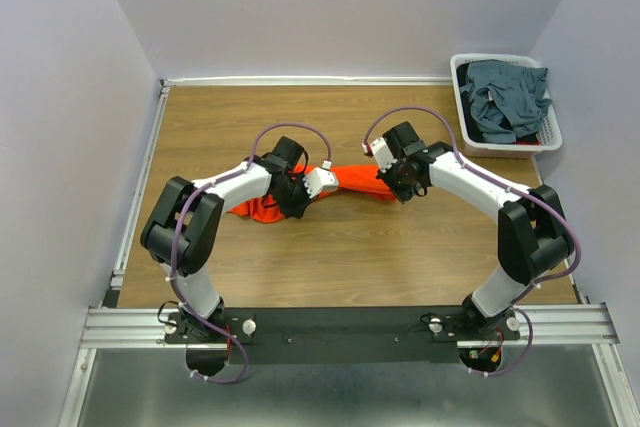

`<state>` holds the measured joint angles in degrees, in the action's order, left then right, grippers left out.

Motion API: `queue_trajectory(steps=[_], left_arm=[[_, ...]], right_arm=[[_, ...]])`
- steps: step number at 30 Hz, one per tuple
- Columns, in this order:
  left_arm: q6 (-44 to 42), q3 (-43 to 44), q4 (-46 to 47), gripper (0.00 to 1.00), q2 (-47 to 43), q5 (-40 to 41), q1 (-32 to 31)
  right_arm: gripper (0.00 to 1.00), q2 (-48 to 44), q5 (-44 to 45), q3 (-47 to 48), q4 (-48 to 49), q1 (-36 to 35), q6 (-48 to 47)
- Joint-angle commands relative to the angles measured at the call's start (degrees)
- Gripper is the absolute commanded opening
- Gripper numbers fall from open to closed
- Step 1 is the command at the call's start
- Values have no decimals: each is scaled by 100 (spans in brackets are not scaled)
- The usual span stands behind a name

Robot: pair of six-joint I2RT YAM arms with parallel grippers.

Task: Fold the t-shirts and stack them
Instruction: Flatten the tshirt out

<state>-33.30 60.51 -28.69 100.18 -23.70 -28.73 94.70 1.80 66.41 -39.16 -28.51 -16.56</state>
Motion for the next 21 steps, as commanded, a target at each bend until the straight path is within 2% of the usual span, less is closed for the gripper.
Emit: queue_trajectory(steps=[1,6,8,9,13,21], left_arm=[[-414,4,-857,0,-481,-415,-19],[-336,57,-982,0,-719,-223,-1],[-160,84,-806,13,-676,-48,-1],[-107,92,-683,27,-588,75,8],[201,224,-384,47,-281,296,8],[377,549,-129,49,186,560,-1]], right_arm=[[1,-118,48,-32,-145,12,38],[1,-92,4,-14,-145,21,65],[0,-74,-22,3,-145,21,74],[1,-57,-22,21,-145,12,82],[0,-21,-40,65,-145,21,74],[1,14,-48,56,-145,21,65]])
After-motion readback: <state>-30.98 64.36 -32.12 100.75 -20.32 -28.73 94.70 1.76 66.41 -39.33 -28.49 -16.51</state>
